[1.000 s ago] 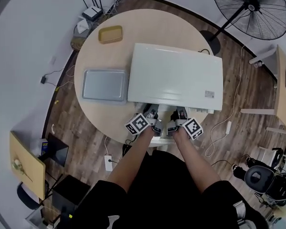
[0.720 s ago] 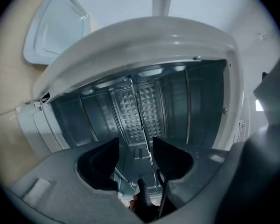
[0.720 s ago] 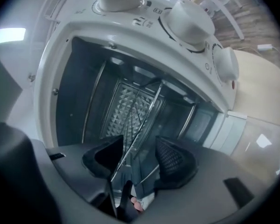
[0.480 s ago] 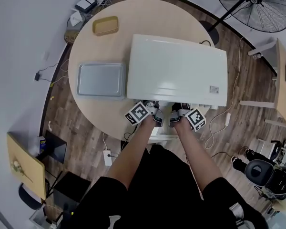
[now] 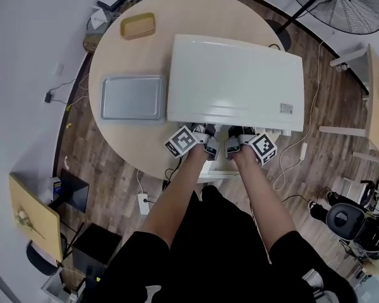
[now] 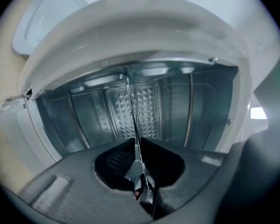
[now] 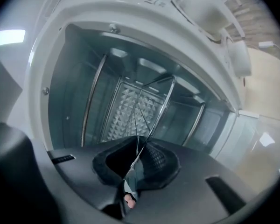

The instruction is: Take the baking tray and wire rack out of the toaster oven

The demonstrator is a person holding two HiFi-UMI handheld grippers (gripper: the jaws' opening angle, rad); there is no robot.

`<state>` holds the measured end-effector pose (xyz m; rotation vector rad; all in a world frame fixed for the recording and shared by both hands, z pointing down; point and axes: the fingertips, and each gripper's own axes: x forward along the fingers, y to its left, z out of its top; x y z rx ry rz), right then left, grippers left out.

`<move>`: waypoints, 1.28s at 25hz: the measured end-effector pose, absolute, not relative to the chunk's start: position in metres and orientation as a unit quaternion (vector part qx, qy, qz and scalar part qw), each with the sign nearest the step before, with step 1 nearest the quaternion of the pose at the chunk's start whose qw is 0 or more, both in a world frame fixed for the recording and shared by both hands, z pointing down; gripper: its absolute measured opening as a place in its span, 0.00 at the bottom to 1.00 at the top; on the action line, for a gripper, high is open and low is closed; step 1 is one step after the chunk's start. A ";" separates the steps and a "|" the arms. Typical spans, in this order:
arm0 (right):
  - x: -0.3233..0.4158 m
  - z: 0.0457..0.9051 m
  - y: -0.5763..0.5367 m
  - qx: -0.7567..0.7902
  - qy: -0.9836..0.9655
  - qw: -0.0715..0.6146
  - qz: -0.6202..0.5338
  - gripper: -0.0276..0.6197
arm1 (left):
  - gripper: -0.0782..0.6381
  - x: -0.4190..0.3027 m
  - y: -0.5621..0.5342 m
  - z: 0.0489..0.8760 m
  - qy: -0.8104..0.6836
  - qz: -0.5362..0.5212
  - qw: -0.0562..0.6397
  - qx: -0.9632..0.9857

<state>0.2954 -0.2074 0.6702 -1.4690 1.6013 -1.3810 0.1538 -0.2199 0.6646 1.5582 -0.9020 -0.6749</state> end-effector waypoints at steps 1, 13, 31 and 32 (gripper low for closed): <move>0.295 0.670 -0.205 -0.544 0.595 0.284 -0.519 0.07 | 0.17 0.154 -0.218 0.663 -0.380 -0.289 0.573 0.666; 0.290 0.675 -0.163 -0.518 0.586 0.289 -0.552 0.06 | 0.14 0.150 -0.175 0.664 -0.373 -0.283 0.584 0.663; 0.283 0.675 -0.077 -0.480 0.618 0.261 -0.565 0.05 | 0.14 0.147 -0.090 0.664 -0.373 -0.279 0.582 0.666; 0.283 0.676 -0.072 -0.480 0.619 0.257 -0.566 0.05 | 0.14 0.147 -0.085 0.664 -0.375 -0.277 0.582 0.666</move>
